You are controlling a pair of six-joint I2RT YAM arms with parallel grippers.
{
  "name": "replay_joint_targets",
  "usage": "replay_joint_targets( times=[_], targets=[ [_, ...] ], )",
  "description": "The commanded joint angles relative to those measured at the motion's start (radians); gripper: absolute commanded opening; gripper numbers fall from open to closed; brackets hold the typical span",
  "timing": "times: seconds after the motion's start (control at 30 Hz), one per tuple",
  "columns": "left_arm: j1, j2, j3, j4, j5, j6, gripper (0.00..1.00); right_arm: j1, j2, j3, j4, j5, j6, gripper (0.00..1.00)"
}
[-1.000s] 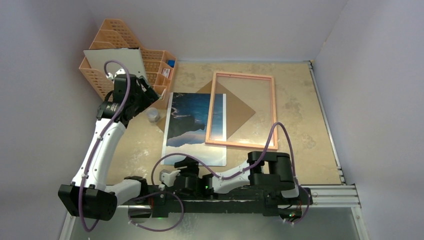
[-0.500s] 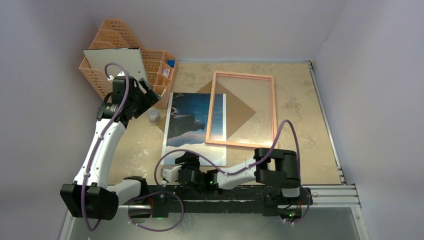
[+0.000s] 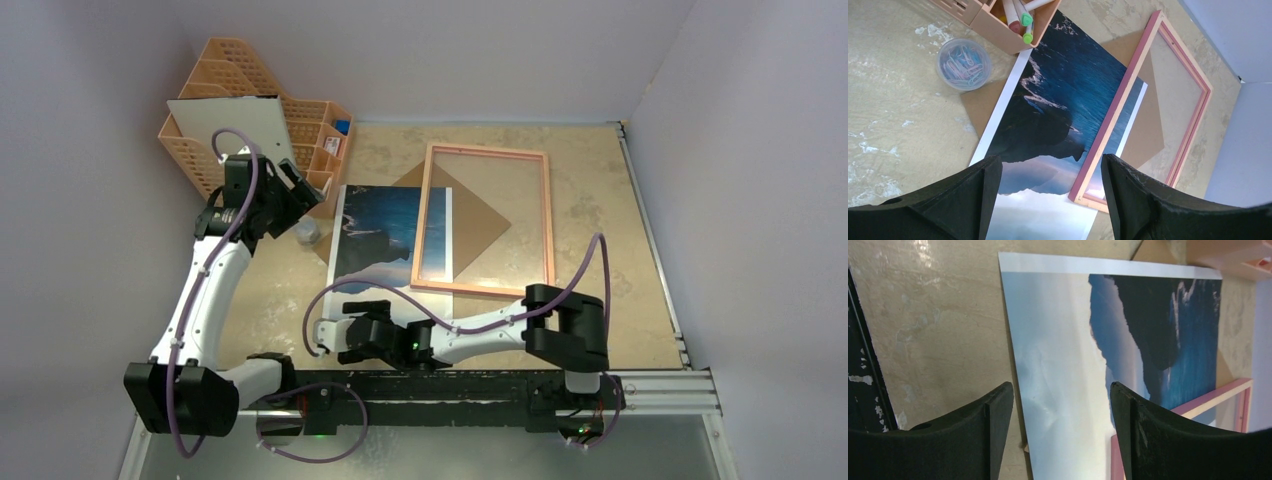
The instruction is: Put the photo into the frame
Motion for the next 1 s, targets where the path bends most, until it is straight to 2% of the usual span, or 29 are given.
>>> replay_joint_targets(
  times=[0.0, 0.37, 0.63, 0.97],
  targets=[
    [0.019, 0.0, -0.012, 0.051, 0.04, 0.021, 0.75, 0.003, 0.036, 0.034, -0.072, -0.03, 0.037, 0.75],
    [0.057, -0.003, -0.031, 0.06, 0.069, 0.029, 0.75, 0.008, 0.089, 0.024, 0.024, 0.172, -0.013, 0.73],
    [0.104, -0.019, -0.051, 0.053, 0.085, 0.046, 0.75, 0.029, 0.113, 0.011, 0.076, 0.208, -0.047, 0.72],
    [0.125, -0.063, -0.113, 0.043, 0.098, 0.042, 0.75, 0.045, 0.114, -0.042, 0.269, 0.355, -0.137, 0.65]
  ],
)
